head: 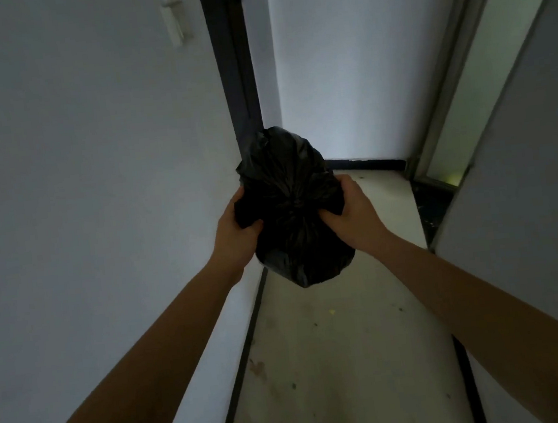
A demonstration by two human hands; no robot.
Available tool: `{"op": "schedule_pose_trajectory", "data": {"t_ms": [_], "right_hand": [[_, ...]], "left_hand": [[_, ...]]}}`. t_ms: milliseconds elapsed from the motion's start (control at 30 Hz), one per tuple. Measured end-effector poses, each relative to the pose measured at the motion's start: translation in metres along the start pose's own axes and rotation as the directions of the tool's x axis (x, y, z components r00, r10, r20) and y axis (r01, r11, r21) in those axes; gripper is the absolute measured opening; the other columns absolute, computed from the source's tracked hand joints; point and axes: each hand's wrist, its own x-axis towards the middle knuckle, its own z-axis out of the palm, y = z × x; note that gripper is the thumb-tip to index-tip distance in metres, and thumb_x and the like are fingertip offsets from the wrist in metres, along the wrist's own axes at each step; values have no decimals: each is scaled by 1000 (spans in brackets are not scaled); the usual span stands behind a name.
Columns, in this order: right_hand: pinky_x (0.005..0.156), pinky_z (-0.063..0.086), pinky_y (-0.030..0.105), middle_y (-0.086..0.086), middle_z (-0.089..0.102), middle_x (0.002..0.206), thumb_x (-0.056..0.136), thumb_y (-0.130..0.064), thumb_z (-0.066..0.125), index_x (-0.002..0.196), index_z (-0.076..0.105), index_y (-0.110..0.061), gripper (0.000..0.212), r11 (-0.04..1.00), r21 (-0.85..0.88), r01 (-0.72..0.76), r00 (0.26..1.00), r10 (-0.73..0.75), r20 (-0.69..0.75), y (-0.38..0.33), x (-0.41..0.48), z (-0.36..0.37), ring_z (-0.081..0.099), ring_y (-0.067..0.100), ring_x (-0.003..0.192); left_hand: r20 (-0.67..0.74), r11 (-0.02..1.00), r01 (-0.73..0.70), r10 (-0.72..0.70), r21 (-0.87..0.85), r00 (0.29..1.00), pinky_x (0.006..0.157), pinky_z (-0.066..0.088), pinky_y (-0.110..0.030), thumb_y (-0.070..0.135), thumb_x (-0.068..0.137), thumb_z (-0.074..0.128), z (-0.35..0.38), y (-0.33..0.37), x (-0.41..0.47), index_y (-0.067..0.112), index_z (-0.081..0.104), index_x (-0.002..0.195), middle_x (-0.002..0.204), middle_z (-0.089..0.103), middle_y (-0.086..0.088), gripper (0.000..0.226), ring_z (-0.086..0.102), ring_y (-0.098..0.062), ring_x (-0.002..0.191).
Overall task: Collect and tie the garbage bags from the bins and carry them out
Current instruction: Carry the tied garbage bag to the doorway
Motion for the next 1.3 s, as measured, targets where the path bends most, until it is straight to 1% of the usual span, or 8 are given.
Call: {"op": "schedule_pose_trajectory", "data": {"t_ms": [67,333,533,600,767,967,1100,1300], "right_hand": [[74,35,5,-1,54,116,88,-21,70,130,48,-8,50,999,-41,-12,1000,12,4,17,43,17,53,10,102],[86,38,30,9,52,116,86,-13,66,127,50,-9,45,980,-168,-109,991,120,55,107,191,101,52,29,112],[95,34,26,15,42,138,94,-13,55,138,47,-15,45,933,-276,-229,940,286,184,188,271,166,43,31,128],[93,36,27,13,41,139,97,-16,51,139,47,-17,42,915,-295,-277,916,344,207,221,284,186,46,32,124],[97,45,39,15,45,138,98,-21,50,139,48,-17,40,841,-365,-399,834,499,237,331,295,244,52,36,119],[82,37,27,13,46,129,95,-20,52,133,47,-15,39,768,-368,-523,732,627,267,493,291,330,54,31,111],[89,40,29,9,46,124,93,-25,55,130,50,-18,38,738,-357,-573,705,666,244,587,277,386,44,22,119],[75,34,28,12,61,115,96,-24,46,127,54,-15,34,746,-421,-515,699,650,297,703,268,466,56,29,105]], "left_hand": [[-10,1000,17,-17,17,1000,112,42,-39,6,95,61,-3,-17,42,27,40,151,146,54,3,64,51,-12,132],[-74,979,188,-193,-77,978,104,51,-40,18,97,60,-17,-108,209,33,54,141,129,66,1,46,63,-18,117],[-44,891,441,-447,-102,893,87,57,-30,33,99,57,-17,-188,315,45,65,88,92,68,13,18,67,-16,98],[-29,859,505,-509,-83,860,73,51,-17,31,100,55,-11,-221,339,43,62,88,87,64,18,19,64,-11,92],[7,734,679,-679,-18,734,73,48,-19,28,101,51,13,-338,381,40,61,85,93,64,13,22,61,-9,93],[-56,550,834,-835,-32,548,96,52,-48,17,98,49,38,-528,414,25,66,89,110,70,-12,20,64,-23,94],[-104,491,869,-869,-66,483,92,56,-45,21,99,50,54,-643,427,17,66,95,101,69,-8,17,67,-24,92],[-150,493,865,-866,-90,478,85,59,-32,24,101,53,59,-773,432,22,65,93,100,69,0,14,69,-18,96]]}}
